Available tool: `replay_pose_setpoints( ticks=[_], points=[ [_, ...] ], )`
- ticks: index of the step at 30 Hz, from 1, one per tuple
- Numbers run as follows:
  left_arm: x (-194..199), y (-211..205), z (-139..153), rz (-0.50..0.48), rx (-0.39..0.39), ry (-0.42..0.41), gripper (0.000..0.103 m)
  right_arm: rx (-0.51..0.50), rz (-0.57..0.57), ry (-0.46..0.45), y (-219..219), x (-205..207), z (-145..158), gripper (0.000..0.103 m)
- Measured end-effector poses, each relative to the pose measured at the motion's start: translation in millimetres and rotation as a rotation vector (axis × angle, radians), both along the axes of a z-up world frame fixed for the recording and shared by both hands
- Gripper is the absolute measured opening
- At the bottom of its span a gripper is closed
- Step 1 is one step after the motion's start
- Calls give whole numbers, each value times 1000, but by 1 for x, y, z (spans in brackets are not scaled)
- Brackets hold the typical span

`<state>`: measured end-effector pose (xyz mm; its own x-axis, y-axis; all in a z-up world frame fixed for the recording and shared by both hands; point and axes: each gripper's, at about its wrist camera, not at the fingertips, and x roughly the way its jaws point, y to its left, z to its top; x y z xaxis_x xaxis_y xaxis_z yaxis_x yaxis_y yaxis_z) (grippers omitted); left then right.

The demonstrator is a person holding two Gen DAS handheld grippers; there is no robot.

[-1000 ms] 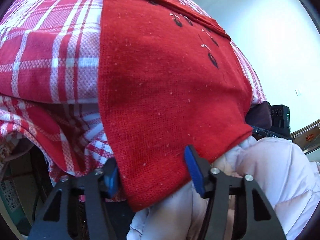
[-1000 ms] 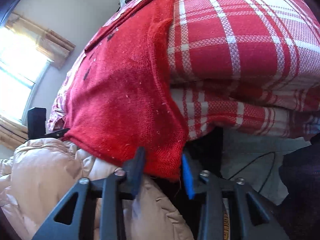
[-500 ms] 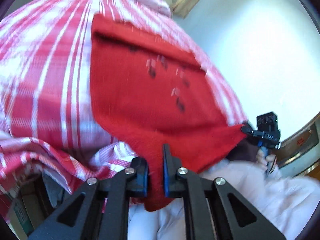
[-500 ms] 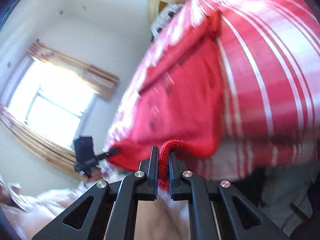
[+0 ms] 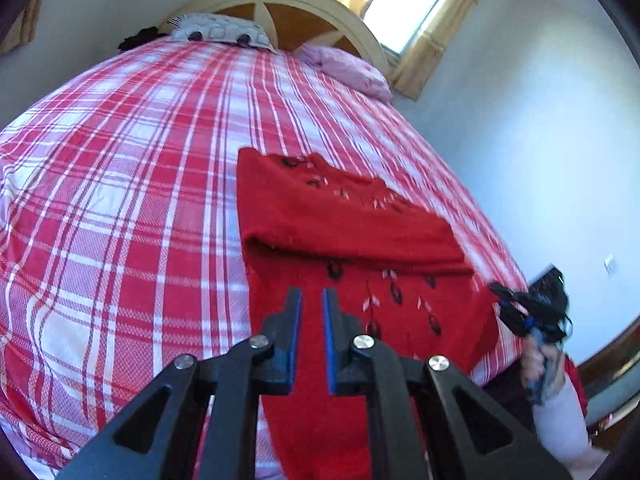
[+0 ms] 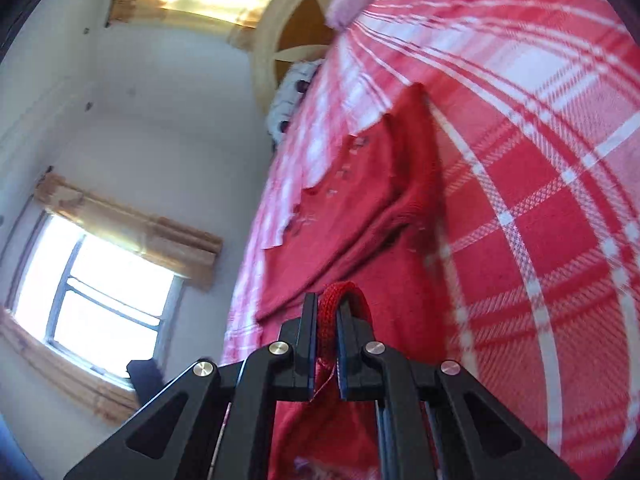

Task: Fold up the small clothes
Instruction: 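Grasp the hem with both tools and lift it toward the collar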

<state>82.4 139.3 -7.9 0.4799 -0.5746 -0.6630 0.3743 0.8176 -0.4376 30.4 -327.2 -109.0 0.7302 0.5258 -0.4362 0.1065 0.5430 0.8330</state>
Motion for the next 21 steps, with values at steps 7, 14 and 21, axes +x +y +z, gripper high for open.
replay_pose_setpoints(
  ticks=[7,14,21],
  points=[
    [-67,14,-42,-181,40,157,25,-39,9,13,6,2,-12,8],
    [-105,7,-79,-214,-31,282,45,-66,-5,6,8,-11,-11,8],
    [-109,-10,-97,-188,-100,364,21,-92,-18,-13,10,-23,-8,8]
  ],
)
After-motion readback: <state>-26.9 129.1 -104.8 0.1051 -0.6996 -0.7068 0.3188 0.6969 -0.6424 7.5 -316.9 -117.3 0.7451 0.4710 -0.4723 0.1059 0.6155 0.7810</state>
